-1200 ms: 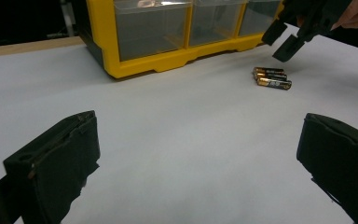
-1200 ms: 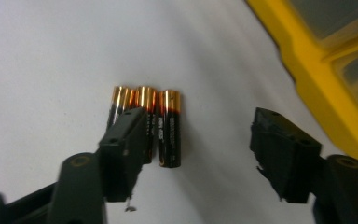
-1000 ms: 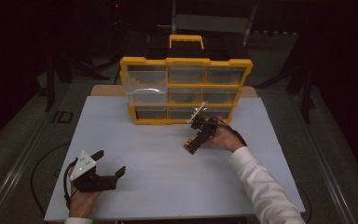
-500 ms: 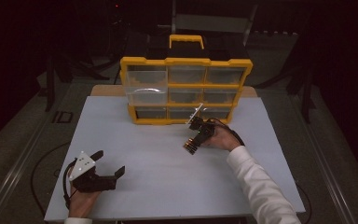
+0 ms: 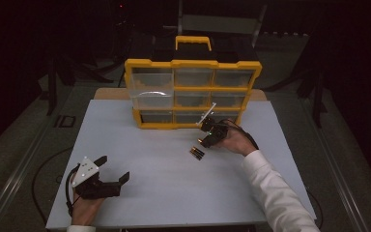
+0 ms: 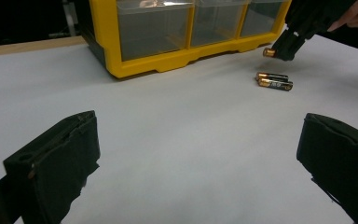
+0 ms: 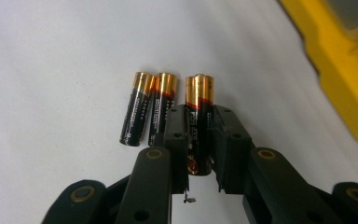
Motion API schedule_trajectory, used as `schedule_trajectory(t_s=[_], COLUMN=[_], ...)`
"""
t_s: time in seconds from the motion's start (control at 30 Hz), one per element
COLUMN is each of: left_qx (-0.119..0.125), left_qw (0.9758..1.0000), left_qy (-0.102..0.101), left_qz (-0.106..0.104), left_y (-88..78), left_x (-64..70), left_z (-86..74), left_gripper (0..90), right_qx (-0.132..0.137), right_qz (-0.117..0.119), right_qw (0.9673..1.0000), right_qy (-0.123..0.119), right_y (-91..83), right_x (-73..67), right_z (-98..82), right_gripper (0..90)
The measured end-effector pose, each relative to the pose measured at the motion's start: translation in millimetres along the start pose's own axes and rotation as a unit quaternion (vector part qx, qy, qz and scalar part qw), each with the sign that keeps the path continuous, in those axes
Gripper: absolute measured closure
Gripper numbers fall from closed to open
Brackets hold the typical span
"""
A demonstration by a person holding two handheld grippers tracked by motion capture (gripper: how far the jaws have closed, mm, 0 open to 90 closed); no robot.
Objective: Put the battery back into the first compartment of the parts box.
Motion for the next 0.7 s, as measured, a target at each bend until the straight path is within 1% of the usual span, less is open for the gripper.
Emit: schedule_trajectory(t_s=[0.03,0.07,0.1,0.13,0.2,0.27,0.33,0.37,0.4,0.53,0.6,0.7], left_qx=[0.000,-0.001,-0.001,-0.001,-0.001,0.000,0.000,0.000,-0.001,-0.001,0.000,-0.001], left_qw=[1.0000,1.0000,1.0000,1.0000,1.0000,1.0000,1.0000,1.0000,1.0000,1.0000,1.0000,1.0000], left_qy=[0.000,0.000,0.001,0.001,0.000,-0.001,-0.001,-0.001,0.000,-0.001,-0.002,-0.002], left_qz=[0.000,0.000,0.001,0.001,0.002,0.002,0.003,0.002,0.003,0.002,0.002,0.002], left_y=[0.1,0.1,0.1,0.1,-0.1,-0.2,-0.2,-0.2,-0.2,0.0,-0.1,-0.1], left_x=[0.1,0.1,0.0,-0.1,-0.3,-0.5,-0.5,-0.4,-0.4,-0.4,-0.5,-0.6], left_z=[0.0,-0.1,-0.2,-0.3,-0.2,-0.3,-0.3,-0.2,-0.1,-0.2,-0.3,-0.4], left_gripper=[0.0,0.0,0.0,0.0,0.0,0.0,0.0,0.0,0.0,0.0,0.0,0.0], right_qx=[-0.007,-0.004,0.000,-0.001,0.009,0.012,0.018,0.024,0.024,0.031,0.037,0.046], right_qz=[-0.001,-0.001,0.004,0.003,0.005,0.011,0.011,0.013,0.014,0.016,0.021,0.024], right_qw=[0.9998,0.9999,0.9999,0.9998,0.9999,0.9998,0.9997,0.9996,0.9996,0.9994,0.9991,0.9986], right_qy=[0.017,0.011,0.013,0.018,0.009,0.014,0.007,0.000,0.002,-0.005,-0.003,-0.007], right_y=[-3.0,-5.4,-8.8,-11.4,-16.0,-21.1,-25.3,-26.2,-28.0,-34.6,-38.1,-43.4], right_x=[-2.6,-1.9,-3.2,-4.1,-4.4,-6.7,-7.8,-7.7,-8.9,-10.3,-12.5,-14.5], right_z=[-0.7,-0.1,1.2,1.6,3.7,4.9,6.6,7.7,8.1,11.1,12.6,14.8], right_gripper=[76.7,76.7,76.7,76.7,76.7,76.7,76.7,76.7,76.7,76.7,76.7,76.7])
Point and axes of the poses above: each handheld gripper's, and its own axes: y roughly forward along the jaws, z roughly out of its top, x roughly to its right, the point moved 5 cm from there along y, roughly forward along the jaws, and after that the axes turned 11 degrees about y, right-handed, at the moved point
